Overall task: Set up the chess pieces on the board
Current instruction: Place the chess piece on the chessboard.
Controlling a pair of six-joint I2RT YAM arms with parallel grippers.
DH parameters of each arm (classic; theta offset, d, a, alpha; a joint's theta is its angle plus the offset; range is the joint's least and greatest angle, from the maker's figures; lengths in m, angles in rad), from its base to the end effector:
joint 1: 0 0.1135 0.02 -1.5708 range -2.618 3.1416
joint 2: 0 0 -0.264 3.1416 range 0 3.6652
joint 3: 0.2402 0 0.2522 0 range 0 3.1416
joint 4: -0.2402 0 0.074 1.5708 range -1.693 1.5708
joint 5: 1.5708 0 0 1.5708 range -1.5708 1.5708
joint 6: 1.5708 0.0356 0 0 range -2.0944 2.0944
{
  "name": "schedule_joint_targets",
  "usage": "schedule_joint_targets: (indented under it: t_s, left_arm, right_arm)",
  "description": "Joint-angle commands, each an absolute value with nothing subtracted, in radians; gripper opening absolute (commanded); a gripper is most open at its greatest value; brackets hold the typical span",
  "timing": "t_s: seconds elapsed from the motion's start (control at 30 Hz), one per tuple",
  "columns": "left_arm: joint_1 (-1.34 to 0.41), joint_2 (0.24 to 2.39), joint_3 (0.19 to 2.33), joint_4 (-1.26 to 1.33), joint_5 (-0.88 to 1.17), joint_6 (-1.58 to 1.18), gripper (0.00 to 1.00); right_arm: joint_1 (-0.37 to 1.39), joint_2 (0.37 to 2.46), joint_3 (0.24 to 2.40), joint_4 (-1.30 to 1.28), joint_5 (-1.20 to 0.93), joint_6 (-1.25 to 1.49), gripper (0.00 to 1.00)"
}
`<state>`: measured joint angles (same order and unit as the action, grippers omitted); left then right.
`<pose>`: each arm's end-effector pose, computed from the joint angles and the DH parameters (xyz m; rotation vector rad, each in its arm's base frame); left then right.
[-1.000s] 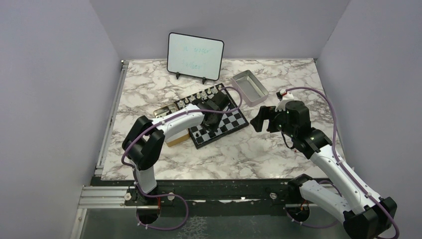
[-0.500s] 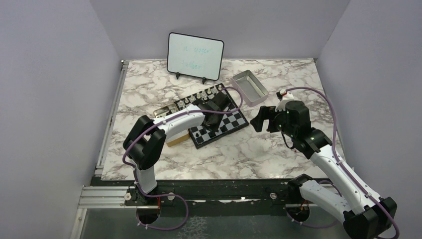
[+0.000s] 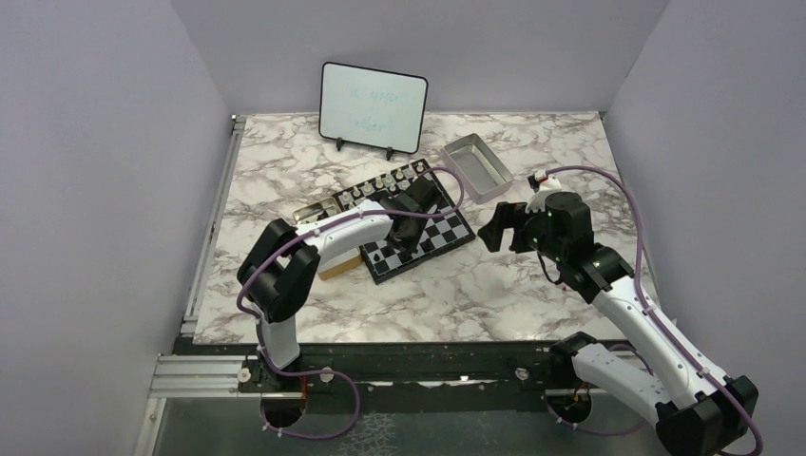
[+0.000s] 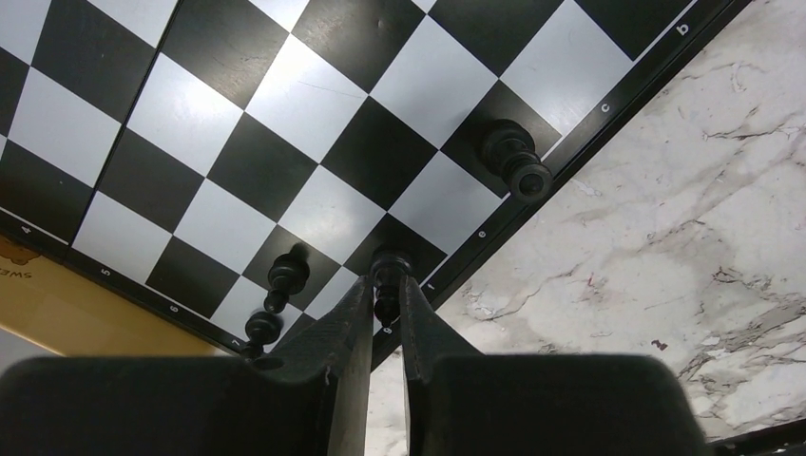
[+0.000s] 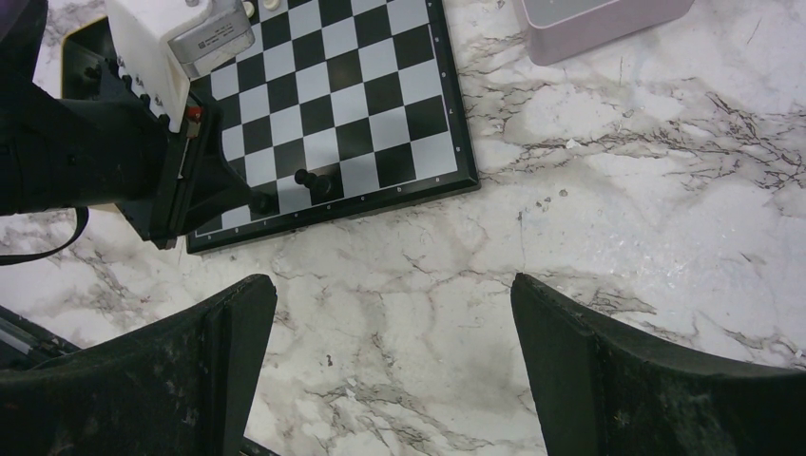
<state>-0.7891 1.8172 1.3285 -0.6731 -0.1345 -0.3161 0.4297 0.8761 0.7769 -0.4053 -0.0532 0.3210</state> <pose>0.2657 -0.2609 0.2072 0.6005 2.6539 -0.1402 0.1779 0.0836 0.2988 -0.1480 2.1101 0.5099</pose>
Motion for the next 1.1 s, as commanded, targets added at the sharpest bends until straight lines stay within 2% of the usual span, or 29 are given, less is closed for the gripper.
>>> schedule_joint_targets:
  t_s: [0.0,0.07,0.2,0.63,1.07]
  left_arm:
    - [-0.796,1.829,1.322,-0.652,-0.137,-0.324,0.19]
    - [-0.796,1.826,1.324,-0.652,-0.135,-0.324,0.26]
    - [-0.795,1.810,1.335,-0.655,-0.127,-0.324,0.29]
    - [-0.758,1.671,1.439,-0.730,-0.249,-0.347,0.32]
    - [-0.433,1.565,1.306,-0.700,-0.208,-0.290,0.29]
  right_arm:
    - [0.422,0.860,0.782,-0.400,-0.034,0.311,1.00]
    - [0.422,0.857,0.782,-0.401,-0.034,0.311,1.00]
    - [0.422,0.859,0.781,-0.399,-0.034,0.310,1.00]
    - [0.423,0.856,0.782,-0.400,-0.040,0.313,1.00]
    - [0.422,0.879,0.785,-0.382,-0.061,0.319,1.00]
